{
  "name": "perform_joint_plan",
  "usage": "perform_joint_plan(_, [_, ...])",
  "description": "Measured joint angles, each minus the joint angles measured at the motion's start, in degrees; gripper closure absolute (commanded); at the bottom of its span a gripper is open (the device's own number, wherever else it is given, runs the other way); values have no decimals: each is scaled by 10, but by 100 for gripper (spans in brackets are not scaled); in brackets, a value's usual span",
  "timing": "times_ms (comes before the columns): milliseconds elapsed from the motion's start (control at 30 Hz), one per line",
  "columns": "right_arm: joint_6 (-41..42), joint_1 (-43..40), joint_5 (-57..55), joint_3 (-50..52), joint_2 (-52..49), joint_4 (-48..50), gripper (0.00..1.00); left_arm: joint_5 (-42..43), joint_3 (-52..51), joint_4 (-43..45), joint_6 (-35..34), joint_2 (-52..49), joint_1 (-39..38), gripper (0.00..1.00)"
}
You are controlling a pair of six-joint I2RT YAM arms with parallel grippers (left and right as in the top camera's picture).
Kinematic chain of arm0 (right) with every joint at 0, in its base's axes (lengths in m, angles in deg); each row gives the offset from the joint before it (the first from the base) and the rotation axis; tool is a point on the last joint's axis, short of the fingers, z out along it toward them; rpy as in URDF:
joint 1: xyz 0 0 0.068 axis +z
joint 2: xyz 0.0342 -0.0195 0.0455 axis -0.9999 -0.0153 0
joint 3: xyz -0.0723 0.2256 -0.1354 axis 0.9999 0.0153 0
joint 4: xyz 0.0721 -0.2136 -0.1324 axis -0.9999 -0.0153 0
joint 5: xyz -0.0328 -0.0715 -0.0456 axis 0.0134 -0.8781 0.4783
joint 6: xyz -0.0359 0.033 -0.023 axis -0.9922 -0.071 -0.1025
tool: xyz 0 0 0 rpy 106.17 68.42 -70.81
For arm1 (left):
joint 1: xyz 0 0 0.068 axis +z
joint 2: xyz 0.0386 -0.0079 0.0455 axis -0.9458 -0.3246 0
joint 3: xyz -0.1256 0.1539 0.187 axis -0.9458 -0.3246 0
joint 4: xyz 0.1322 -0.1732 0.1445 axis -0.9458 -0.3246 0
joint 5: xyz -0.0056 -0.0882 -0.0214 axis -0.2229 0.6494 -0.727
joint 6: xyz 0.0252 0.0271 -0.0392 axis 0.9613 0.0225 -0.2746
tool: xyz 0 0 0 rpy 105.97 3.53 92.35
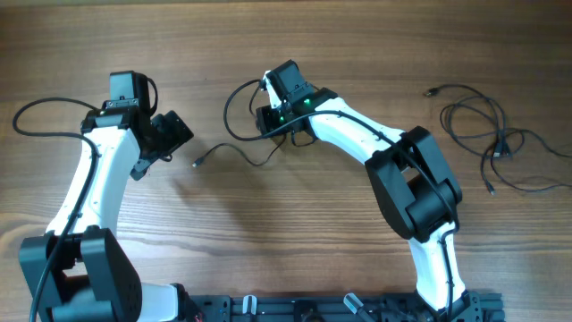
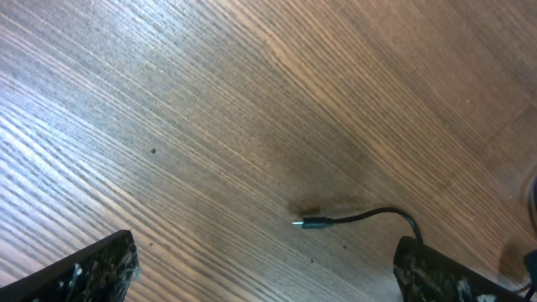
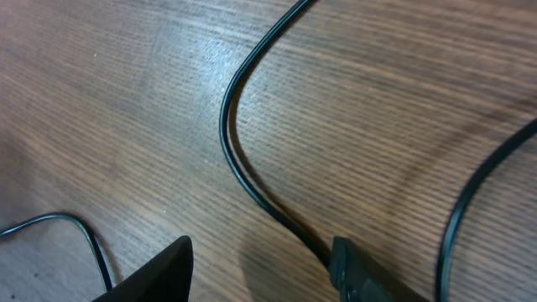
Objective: Untangle cables
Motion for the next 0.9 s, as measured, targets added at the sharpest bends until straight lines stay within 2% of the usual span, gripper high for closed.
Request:
perform_joint_plan(33, [0, 0, -4, 0, 0, 2, 48, 0, 0, -1, 0, 0, 0, 0])
perform_joint_plan(67, [0, 0, -8, 0, 0, -2, 43, 0, 0, -1, 0, 0, 0, 0])
perform_joint_plan(133, [0, 0, -11, 0, 0, -14, 42, 2, 0, -1, 0, 0, 0, 0])
perform_joint_plan(200, [0, 0, -19, 0, 0, -22, 58, 3, 0, -3, 0, 0, 0, 0])
perform_joint_plan(300, [1, 0, -26, 0, 0, -36, 92, 4, 0, -3, 0, 0, 0, 0])
perform_joint_plan(333, [0, 0, -25, 0, 0, -49, 96, 4, 0, -3, 0, 0, 0, 0])
perform_joint_plan(500, [0, -2, 11, -1, 0, -85, 96, 5, 0, -5, 0, 0, 0, 0])
perform_joint_plan(633, [0, -30, 55, -35, 33, -160, 96, 5, 0, -5, 0, 0, 0, 0])
perform_joint_plan(733, [0, -91, 66, -92, 130, -159, 96, 5, 0, -5, 0, 0, 0, 0])
perform_joint_plan(800, [0, -151, 68, -123, 235, -146, 96, 5, 0, -5, 0, 0, 0, 0])
perform_joint_plan(900, [0, -224, 62, -134, 323, -158, 96, 5, 0, -5, 0, 0, 0, 0])
